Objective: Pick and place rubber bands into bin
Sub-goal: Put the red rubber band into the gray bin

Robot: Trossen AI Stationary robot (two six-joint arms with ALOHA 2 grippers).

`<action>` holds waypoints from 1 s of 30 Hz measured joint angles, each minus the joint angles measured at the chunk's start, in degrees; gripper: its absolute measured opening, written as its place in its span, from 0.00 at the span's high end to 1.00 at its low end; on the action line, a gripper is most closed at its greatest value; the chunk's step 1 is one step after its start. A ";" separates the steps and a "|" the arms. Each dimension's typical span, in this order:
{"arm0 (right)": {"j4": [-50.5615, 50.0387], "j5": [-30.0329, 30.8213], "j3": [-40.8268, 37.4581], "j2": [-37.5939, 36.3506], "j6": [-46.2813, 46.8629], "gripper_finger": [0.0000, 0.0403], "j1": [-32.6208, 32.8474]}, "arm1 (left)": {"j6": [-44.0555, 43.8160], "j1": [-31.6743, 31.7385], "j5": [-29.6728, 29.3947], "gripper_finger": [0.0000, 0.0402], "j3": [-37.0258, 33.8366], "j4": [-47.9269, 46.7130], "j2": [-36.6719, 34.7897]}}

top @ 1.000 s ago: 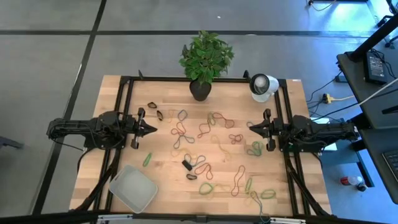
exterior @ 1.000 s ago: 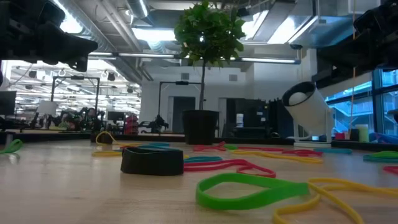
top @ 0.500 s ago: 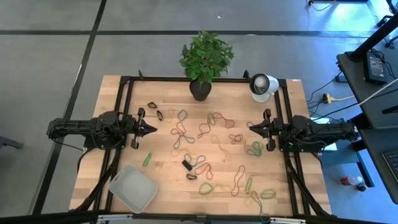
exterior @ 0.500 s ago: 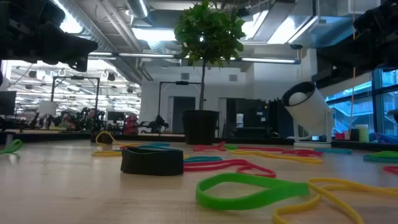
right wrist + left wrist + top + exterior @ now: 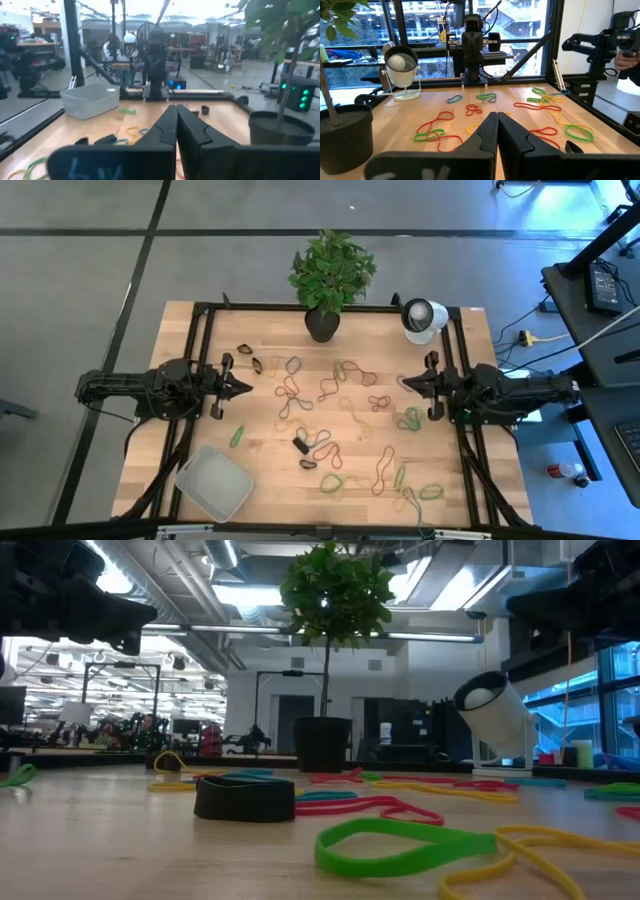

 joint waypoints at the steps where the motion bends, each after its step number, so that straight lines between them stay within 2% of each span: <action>1: 1.97 1.85 0.11 1.67 0.22 0.99 -0.01 | 0.00 -0.01 0.00 0.99 0.00 0.00 -0.01; 5: 2.87 6.53 3.97 11.42 1.45 0.99 -0.03 | 0.00 -0.01 -0.01 0.99 0.00 0.00 -0.01; 10: 0.24 10.37 13.55 29.29 5.48 1.00 -0.04 | 0.00 -0.01 -0.01 0.99 0.00 -0.02 -0.01; 13: -8.02 13.75 21.30 40.90 10.45 1.00 -0.04 | 0.00 0.00 0.01 0.99 0.00 0.00 -0.01; 17: -24.20 16.90 32.54 55.15 21.54 1.00 -1.48 | 0.00 0.00 0.00 0.99 0.00 -0.01 -0.01; 24: -54.14 10.70 48.71 73.57 39.14 0.94 -4.70 | 0.00 0.00 0.00 0.99 0.00 -0.01 0.00; 27: -59.33 6.58 51.87 78.99 42.54 0.88 -4.98 | 0.00 0.01 -0.01 0.99 0.00 -0.02 -0.01; 30: -59.16 3.39 52.48 82.85 44.63 0.80 -4.91 | 0.00 0.00 0.00 0.99 0.00 -0.02 0.00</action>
